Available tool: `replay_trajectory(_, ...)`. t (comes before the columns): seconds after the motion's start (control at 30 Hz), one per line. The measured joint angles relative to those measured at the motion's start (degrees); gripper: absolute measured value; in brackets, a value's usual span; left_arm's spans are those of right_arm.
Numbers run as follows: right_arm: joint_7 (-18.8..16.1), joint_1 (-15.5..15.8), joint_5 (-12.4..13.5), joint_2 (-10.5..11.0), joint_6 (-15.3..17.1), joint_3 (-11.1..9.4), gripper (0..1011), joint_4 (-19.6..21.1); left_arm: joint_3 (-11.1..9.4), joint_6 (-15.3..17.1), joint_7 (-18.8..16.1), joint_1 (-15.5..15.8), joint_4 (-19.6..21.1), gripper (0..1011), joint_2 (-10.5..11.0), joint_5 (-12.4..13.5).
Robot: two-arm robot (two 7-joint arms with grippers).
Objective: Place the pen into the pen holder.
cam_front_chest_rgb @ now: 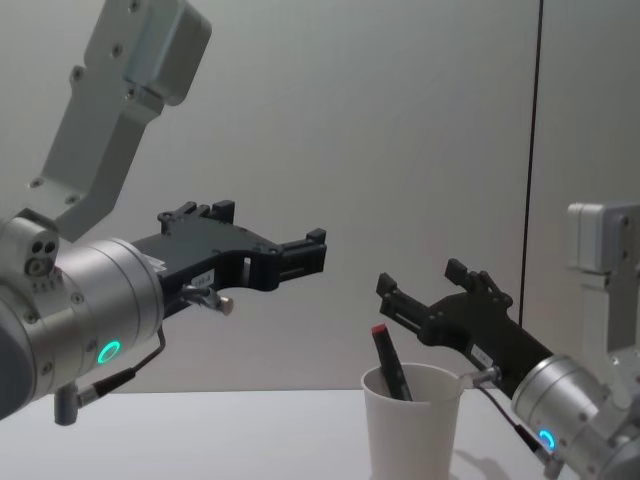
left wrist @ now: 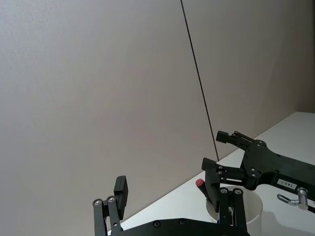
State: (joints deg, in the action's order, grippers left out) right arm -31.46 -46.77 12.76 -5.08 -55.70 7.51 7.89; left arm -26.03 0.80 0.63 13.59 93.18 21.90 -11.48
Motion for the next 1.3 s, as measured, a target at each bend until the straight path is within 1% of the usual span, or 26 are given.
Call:
replay_trajectory(0.07, 0.0, 0.7, 0.0, 0.2, 1.7, -0.2, 1001, 1.7, 0.0, 0.0, 0.0, 0.0, 0.0, 1003, 0.0, 0.0)
replay_trajectory(0.13, 0.2, 2.6, -0.2, 0.6, 5.2, -0.4, 1001, 6.1, 0.0, 0.0, 0.0, 0.0, 0.0, 1003, 0.0, 0.0)
replay_trajectory(0.17, 0.4, 4.2, -0.3, 1.0, 7.8, -0.6, 1001, 9.6, 0.0, 0.0, 0.0, 0.0, 0.0, 1003, 0.0, 0.0)
replay_trajectory(0.23, 0.8, 6.1, -0.5, 1.3, 10.6, -0.8, 1001, 13.8, 0.0, 0.0, 0.0, 0.0, 0.0, 1003, 0.0, 0.0)
replay_trajectory(0.27, 1.2, 7.7, -0.6, 1.7, 13.7, -1.0, 1001, 17.4, 0.0, 0.0, 0.0, 0.0, 0.0, 1003, 0.0, 0.0)
replay_trajectory(0.3, 1.2, 7.7, -0.6, 1.7, 13.7, -1.0, 1001, 17.4, 0.0, 0.0, 0.0, 0.0, 0.0, 1003, 0.0, 0.0)
replay_trajectory(0.33, 1.5, 9.5, -0.7, 2.0, 16.3, -1.1, 1001, 21.2, 0.0, 0.0, 0.0, 0.0, 0.0, 1003, 0.0, 0.0)
replay_trajectory(0.37, 1.6, 10.2, -0.8, 2.2, 17.6, -1.2, 1001, 22.8, 0.0, 0.0, 0.0, 0.0, 0.0, 1003, 0.0, 0.0)
replay_trajectory(0.4, 1.9, 11.5, -0.9, 2.5, 19.9, -1.4, 1001, 25.3, 0.0, 0.0, 0.0, 0.0, 0.0, 1003, 0.0, 0.0)
replay_trajectory(0.47, 2.4, 13.4, -1.1, 2.9, 23.7, -1.6, 1001, 30.1, 0.0, 0.0, 0.0, 0.0, 0.0, 1003, 0.0, 0.0)
replay_trajectory(0.5, 2.4, 13.4, -1.1, 2.9, 23.7, -1.6, 1001, 30.1, 0.0, 0.0, 0.0, 0.0, 0.0, 1003, 0.0, 0.0)
replay_trajectory(0.53, 2.6, 14.1, -1.2, 3.1, 24.7, -1.7, 1001, 31.7, 0.0, 0.0, 0.0, 0.0, 0.0, 1003, 0.0, 0.0)
replay_trajectory(0.57, 3.0, 15.2, -1.3, 3.4, 27.1, -1.9, 1001, 34.2, 0.0, 0.0, 0.0, 0.0, 0.0, 1003, 0.0, 0.0)
replay_trajectory(0.6, 3.1, 15.7, -1.4, 3.5, 28.0, -2.0, 1001, 35.3, 0.0, 0.0, 0.0, 0.0, 0.0, 1003, 0.0, 0.0)
replay_trajectory(0.63, 3.4, 16.6, -1.5, 3.7, 29.9, -2.1, 1001, 37.5, 0.0, 0.0, 0.0, 0.0, 0.0, 1003, 0.0, 0.0)
replay_trajectory(0.7, 3.9, 17.6, -1.6, 4.0, 31.8, -2.3, 1001, 39.8, 0.0, 0.0, 0.0, 0.0, 0.0, 1003, 0.0, 0.0)
replay_trajectory(0.73, 4.2, 18.4, -1.8, 4.3, 33.4, -2.4, 1001, 41.7, 0.0, 0.0, 0.0, 0.0, 0.0, 1003, 0.0, 0.0)
replay_trajectory(0.83, 4.7, 19.6, -2.0, 4.7, 35.6, -2.7, 1001, 44.6, 0.0, 0.0, 0.0, 0.0, 0.0, 1003, 0.0, 0.0)
replay_trajectory(0.9, 5.3, 21.1, -2.2, 5.2, 38.4, -3.0, 1001, 47.9, 0.0, 0.0, 0.0, 0.0, 0.0, 1003, 0.0, 0.0)
replay_trajectory(0.93, 5.3, 21.1, -2.2, 5.2, 38.4, -3.0, 1001, 47.9, 0.0, 0.0, 0.0, 0.0, 0.0, 1003, 0.0, 0.0)
replay_trajectory(1.03, 6.1, 22.7, -2.6, 5.8, 41.7, -3.5, 1001, 51.6, 0.0, 0.0, 0.0, 0.0, 0.0, 1003, 0.0, 0.0)
replay_trajectory(1.13, 6.5, 23.6, -2.9, 6.1, 43.1, -3.7, 1001, 53.5, 0.0, 0.0, 0.0, 0.0, 0.0, 1003, 0.0, 0.0)
replay_trajectory(1.17, 6.8, 24.2, -3.1, 6.4, 44.3, -3.9, 1001, 54.9, 0.0, 0.0, 0.0, 0.0, 0.0, 1003, 0.0, 0.0)
replay_trajectory(1.3, 7.4, 25.7, -3.8, 7.0, 47.0, -4.3, 1001, 57.7, 0.0, 0.0, 0.0, 0.0, 0.0, 1003, 0.0, 0.0)
